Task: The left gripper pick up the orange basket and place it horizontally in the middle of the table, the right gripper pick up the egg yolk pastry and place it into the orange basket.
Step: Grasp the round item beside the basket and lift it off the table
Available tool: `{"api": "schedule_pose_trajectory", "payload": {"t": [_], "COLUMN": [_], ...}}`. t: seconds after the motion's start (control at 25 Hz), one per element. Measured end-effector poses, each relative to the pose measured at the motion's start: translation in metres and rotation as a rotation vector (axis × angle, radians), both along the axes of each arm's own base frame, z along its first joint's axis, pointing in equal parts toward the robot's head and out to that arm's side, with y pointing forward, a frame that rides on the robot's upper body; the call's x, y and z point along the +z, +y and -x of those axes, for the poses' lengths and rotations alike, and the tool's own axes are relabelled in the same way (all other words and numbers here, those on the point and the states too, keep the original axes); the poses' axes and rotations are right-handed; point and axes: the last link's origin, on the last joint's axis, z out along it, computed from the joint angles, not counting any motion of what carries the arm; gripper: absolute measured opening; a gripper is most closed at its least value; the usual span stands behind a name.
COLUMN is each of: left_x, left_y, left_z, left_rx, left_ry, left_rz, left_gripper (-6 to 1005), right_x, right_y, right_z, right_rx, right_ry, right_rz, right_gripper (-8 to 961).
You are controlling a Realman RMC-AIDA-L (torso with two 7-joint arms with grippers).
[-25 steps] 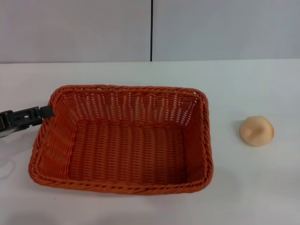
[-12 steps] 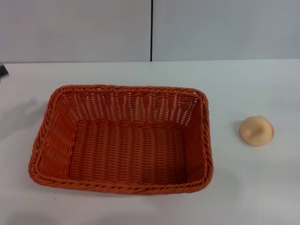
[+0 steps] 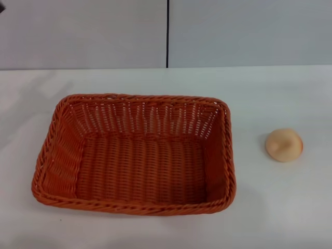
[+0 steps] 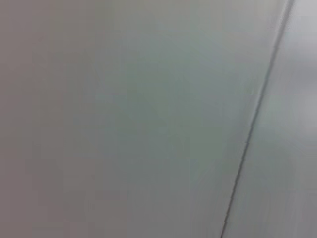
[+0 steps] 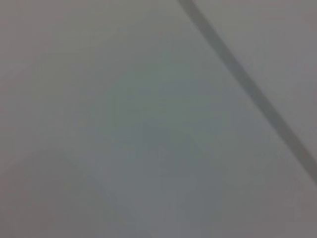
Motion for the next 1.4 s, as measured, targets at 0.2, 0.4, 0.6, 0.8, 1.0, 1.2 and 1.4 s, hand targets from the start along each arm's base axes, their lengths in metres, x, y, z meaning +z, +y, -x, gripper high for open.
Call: {"api": "schedule_pose_trajectory", "payload": {"t": [0.2,0.4,0.6,0.8,1.0,1.2,1.4], "left_x": [-0.015,-0.027,-0.038,-0.047,-0.053,-0.055,-0.056], "left_y": [0.002,-0.008,-0.015,-0.014,-0.005,0.003,0.009], "left_z": [-0.009,-0.013,-0.011,-0.012,-0.019,-0.027,-0.031], "left_rx": [-0.082,-0.154,-0.16,-0.163,-0.175,-0.197,-0.205], "left_ry": [-0.023,-0.048,-0.09,-0.094,-0.088,-0.083,-0.077], "left_rz": [-0.056,-0.103,-0.144,-0.163,-0.163,-0.149,-0.142], "left_gripper": [717,716,716,716,715,715,715], "right_x": [-0.001,-0.015,-0.028,-0.048,-0.064,-0.083,-0.103], "right_y": [0.023,0.042,0.052,0.051,0.049,0.048,0.046], "right_z": [0.038,0.065,0.077,0.079,0.077,0.073,0.069], "right_rx": [0.059,0.073,0.043,0.034,0.026,-0.011,-0.045], "right_ry": [-0.168,-0.427,-0.664,-0.826,-0.85,-0.901,-0.952], "right_rz": [0.28,0.597,0.813,0.942,0.978,1.008,1.028], "right_gripper": [793,792,791,790,789,788,788]}}
